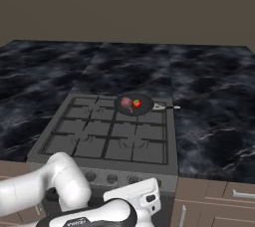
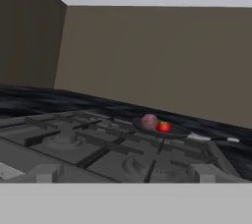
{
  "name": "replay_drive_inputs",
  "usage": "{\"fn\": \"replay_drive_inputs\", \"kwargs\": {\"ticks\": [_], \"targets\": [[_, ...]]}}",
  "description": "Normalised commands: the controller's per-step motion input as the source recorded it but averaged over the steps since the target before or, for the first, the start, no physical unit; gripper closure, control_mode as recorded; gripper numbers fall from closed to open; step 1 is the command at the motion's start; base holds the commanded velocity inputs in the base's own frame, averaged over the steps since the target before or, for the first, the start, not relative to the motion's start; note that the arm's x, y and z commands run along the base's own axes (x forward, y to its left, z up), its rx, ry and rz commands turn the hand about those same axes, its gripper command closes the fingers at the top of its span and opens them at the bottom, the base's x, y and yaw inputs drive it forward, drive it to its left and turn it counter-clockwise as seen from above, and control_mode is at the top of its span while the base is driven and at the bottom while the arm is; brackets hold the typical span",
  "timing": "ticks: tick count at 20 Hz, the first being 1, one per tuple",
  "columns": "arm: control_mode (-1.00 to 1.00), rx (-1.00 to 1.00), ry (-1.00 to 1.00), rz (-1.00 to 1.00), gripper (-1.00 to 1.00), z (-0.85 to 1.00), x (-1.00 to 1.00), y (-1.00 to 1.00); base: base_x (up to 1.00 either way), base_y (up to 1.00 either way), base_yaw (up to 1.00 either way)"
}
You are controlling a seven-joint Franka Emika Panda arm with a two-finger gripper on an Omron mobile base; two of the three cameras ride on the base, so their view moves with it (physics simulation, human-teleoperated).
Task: Place the pan on the rear right burner on the stove. Then place the tomato and the onion in the pan and turn on the rear right burner.
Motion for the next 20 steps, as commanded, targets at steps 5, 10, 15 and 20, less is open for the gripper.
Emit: {"fn": "replay_drive_inputs", "kwargs": {"ticks": [5,10,15,20], "targets": [[-1.00,0.00,0.04,0.00,-1.00,-0.12,0.00,0.00,0.00,0.00,0.00],[-1.00,0.00,0.04,0.00,-1.00,-0.05,0.00,0.00,0.00,0.00,0.00],[-1.00,0.00,0.01,0.00,-1.00,-0.08,0.00,0.00,0.00,0.00,0.00],[-1.00,0.00,0.01,0.00,-1.00,-0.17,0.04,0.01,0.00,0.00,0.00]]}}
